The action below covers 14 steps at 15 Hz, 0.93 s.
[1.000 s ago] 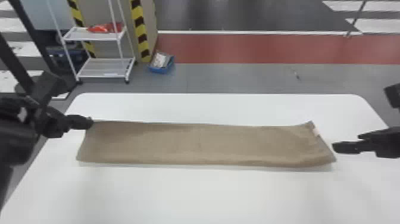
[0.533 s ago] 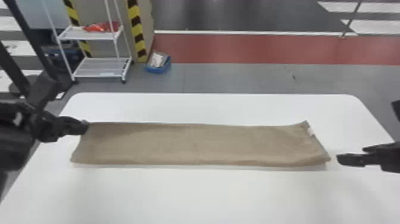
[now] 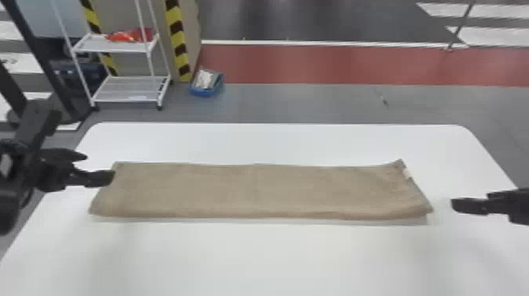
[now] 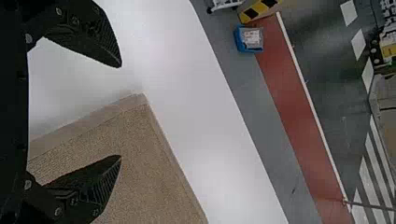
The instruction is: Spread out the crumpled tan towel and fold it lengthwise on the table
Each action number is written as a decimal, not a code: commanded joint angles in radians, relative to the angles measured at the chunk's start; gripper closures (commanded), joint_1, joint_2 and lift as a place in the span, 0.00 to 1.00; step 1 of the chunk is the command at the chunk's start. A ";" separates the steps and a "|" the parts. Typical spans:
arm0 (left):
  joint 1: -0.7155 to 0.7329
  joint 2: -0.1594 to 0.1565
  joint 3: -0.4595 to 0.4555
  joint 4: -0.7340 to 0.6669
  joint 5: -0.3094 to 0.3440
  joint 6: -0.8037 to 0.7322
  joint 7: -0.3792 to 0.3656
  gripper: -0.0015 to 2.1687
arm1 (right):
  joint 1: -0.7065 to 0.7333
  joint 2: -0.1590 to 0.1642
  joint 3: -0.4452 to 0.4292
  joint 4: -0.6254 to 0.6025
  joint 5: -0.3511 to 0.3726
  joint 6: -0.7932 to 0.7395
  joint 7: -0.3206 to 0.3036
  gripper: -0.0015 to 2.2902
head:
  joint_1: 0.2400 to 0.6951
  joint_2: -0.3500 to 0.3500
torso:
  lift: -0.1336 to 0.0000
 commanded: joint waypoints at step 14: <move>0.086 0.002 0.055 -0.081 0.018 0.000 0.003 0.02 | -0.017 0.001 -0.010 0.003 -0.023 0.000 -0.003 0.04 | 1.00 0.49 | 0.07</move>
